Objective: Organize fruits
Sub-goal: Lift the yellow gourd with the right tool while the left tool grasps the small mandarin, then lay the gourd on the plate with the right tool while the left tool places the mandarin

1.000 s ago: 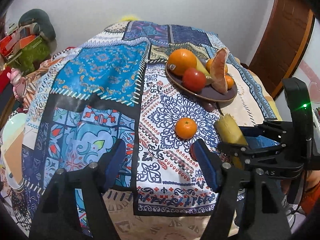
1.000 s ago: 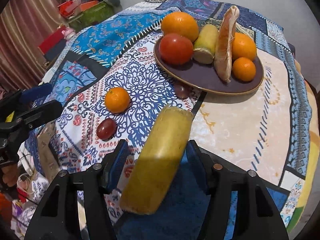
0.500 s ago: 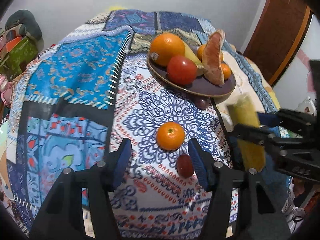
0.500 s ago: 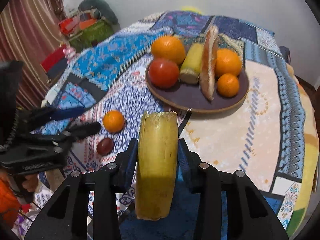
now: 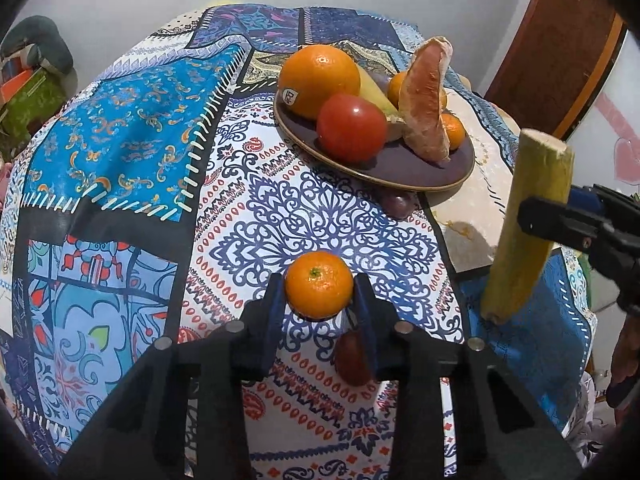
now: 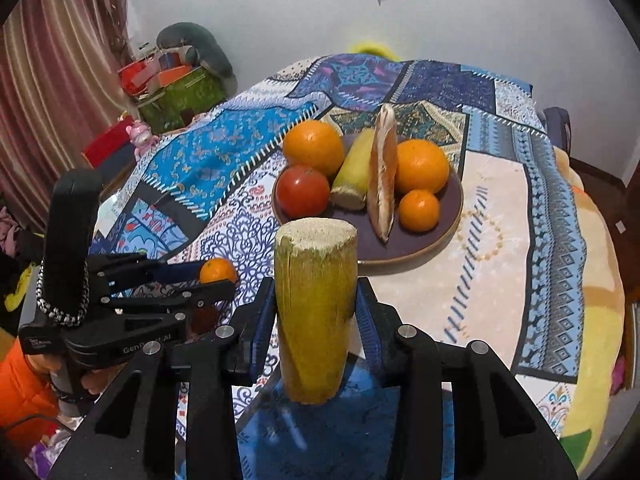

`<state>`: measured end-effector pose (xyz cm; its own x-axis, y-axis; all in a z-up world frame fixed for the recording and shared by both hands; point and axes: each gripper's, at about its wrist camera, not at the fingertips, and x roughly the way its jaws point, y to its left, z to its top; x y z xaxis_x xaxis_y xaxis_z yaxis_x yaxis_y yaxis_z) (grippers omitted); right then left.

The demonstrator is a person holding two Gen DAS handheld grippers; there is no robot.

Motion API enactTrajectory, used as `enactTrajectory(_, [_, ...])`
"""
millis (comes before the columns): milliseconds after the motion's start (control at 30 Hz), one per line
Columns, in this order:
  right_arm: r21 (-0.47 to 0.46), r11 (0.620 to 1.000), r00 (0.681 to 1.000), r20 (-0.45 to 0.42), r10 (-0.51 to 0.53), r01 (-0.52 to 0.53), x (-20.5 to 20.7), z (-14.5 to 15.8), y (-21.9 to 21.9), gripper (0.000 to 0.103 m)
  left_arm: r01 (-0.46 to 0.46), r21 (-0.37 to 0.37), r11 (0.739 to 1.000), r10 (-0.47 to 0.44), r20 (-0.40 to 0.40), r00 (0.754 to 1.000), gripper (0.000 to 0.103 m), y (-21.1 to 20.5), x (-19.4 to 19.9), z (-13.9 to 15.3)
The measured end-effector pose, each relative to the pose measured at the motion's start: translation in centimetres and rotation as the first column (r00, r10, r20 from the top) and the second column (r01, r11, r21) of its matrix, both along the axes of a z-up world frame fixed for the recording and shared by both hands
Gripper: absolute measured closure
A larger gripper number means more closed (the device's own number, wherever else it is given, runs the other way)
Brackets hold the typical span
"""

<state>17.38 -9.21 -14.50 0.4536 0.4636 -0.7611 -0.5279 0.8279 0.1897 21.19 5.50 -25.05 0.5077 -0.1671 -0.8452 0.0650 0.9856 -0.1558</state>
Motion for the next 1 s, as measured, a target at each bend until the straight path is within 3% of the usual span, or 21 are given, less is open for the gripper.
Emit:
enactTrajectory(67, [0.011,1.000,1.000,0.000,-0.008,0.008,0.4,0.1,-0.2,0.067,0.014,-0.029,0.999,-0.014,0.001,1.000,0.069,0.0,-0.1,0.4])
enactTrajectory(200, [0.013,1.000,1.000,0.010,-0.017,0.017,1.2,0.5,-0.1,0.067,0.026,-0.008,1.000,-0.025,0.045,0.999,0.069,-0.3,0.1,1.8])
enactTrajectory(600, [0.004,1.000,0.996,0.083,-0.010,0.009,4.4,2.6,1.7,0.067,0.023,-0.044,0.999,-0.018,0.113,0.993,0.069,0.4,1.5,4.0])
enactTrajectory(1000, [0.006,1.000,0.998,0.065,-0.014,0.013,7.7,0.8,3.2,0.067,-0.020,-0.069,0.997,0.029,0.128,0.991,0.069,2.0,3.2,3.5])
